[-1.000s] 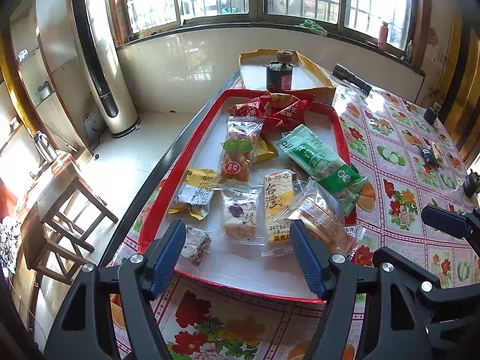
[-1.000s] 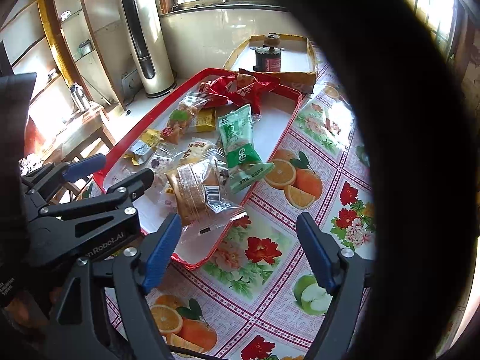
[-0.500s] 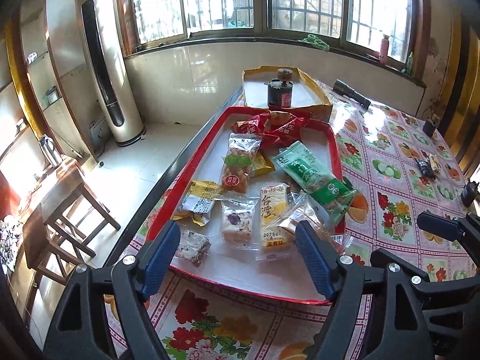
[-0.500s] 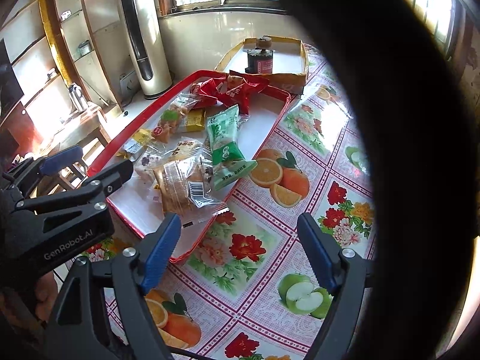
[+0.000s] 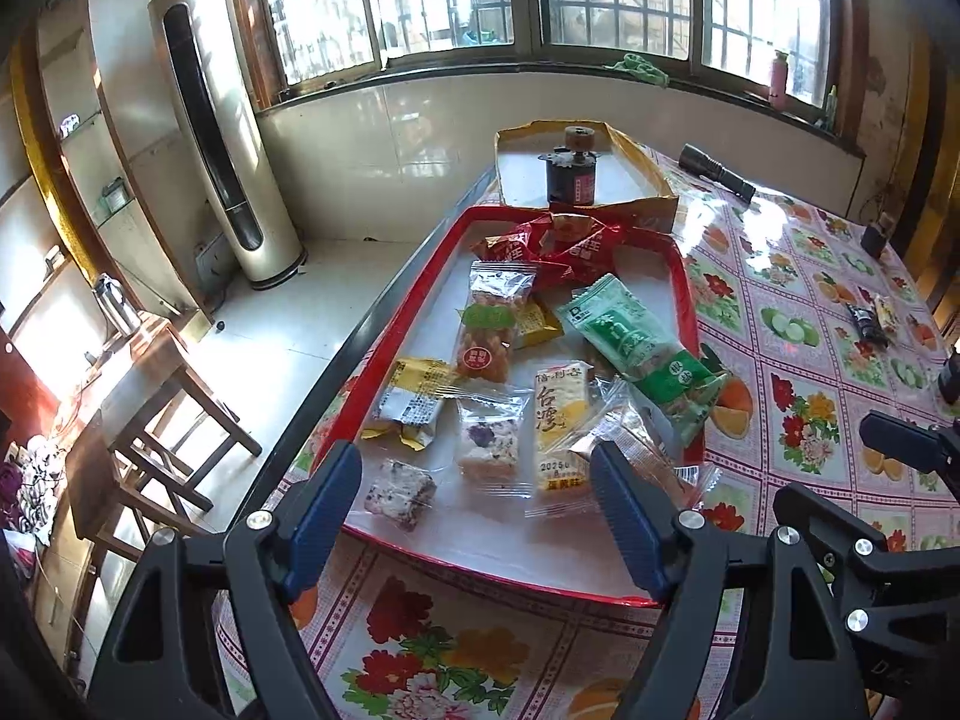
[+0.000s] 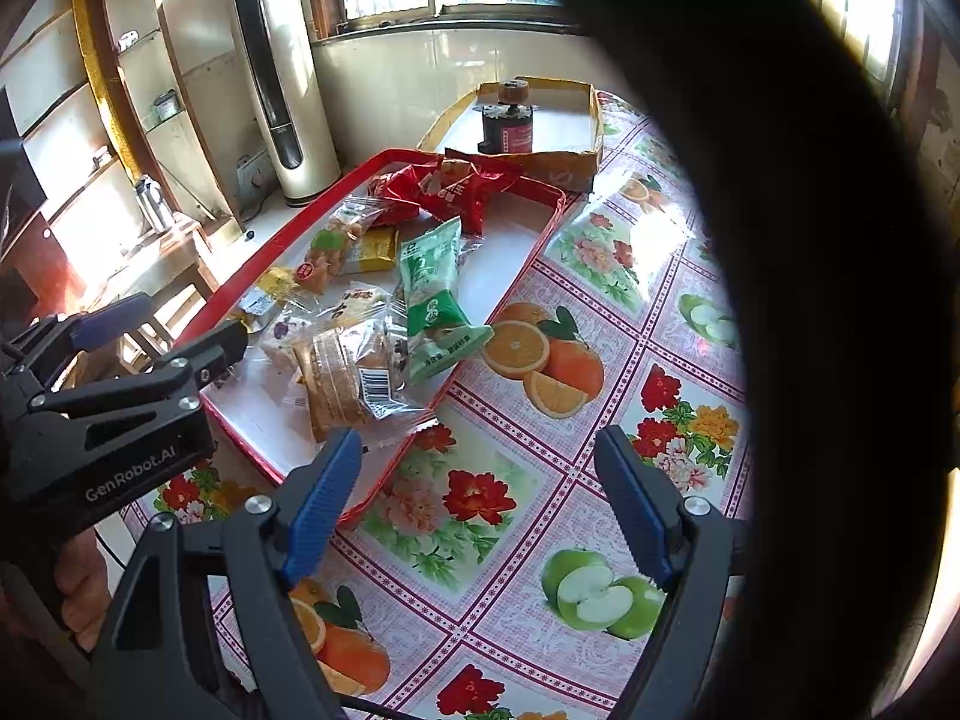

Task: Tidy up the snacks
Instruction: 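Withdraw both open tools back from the tray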

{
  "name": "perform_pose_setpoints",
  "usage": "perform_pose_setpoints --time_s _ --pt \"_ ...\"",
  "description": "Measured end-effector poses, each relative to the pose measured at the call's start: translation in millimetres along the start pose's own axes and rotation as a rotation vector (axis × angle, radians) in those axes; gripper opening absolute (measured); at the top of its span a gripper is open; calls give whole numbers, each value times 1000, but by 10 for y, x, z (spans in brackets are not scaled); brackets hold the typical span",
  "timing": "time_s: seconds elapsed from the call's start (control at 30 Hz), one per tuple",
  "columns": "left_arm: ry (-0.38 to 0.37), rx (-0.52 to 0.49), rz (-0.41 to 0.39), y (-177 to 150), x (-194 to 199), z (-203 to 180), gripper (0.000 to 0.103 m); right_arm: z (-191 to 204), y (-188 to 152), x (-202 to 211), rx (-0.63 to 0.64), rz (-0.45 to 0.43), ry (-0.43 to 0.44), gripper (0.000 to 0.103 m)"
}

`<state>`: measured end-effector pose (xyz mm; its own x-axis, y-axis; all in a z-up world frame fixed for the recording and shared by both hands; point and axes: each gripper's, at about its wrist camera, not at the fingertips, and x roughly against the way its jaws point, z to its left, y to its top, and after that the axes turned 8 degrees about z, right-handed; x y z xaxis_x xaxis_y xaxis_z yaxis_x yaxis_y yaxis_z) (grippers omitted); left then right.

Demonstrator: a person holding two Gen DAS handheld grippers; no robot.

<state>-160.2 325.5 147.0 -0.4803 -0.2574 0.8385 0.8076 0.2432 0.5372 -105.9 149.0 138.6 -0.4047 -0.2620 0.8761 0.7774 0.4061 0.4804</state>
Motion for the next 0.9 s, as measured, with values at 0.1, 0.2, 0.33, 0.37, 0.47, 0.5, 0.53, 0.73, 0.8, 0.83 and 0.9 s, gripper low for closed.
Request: perform_pose_setpoints --time_s 0.1,0.2,0.33,0.37,0.47,0.5,0.53,0.73,0.8,0.83,0.9 --pt "-26 5 19 17 -26 4 79 -3 2 -7 -1 1 -2 80" --pt "-25 10 28 20 -38 19 79 -3 2 -7 -2 2 -2 80" --pt "-53 10 49 25 -59 36 79 -13 -1 -23 -2 5 -2 80" --pt "-51 8 47 24 -58 33 79 -13 0 -24 -2 5 -1 80" --pt "-61 0 44 32 -58 17 79 -13 0 -25 -1 5 -2 80" --pt "-67 -2 44 36 -56 14 79 -14 0 -26 -2 5 -3 80" --pt "-74 -5 41 36 -50 8 79 -18 -5 -28 -3 5 -3 80" --pt "-88 -26 27 47 -30 -36 79 -71 -19 -51 -15 11 -3 80" --pt "-86 -28 30 49 -37 -51 79 -84 -20 -47 -19 11 -4 80" --pt "-89 -30 33 48 -42 -61 79 -92 -15 -47 -20 11 -4 80" --pt "-86 -35 31 45 -35 -78 79 -106 -17 -41 -23 12 -4 80"
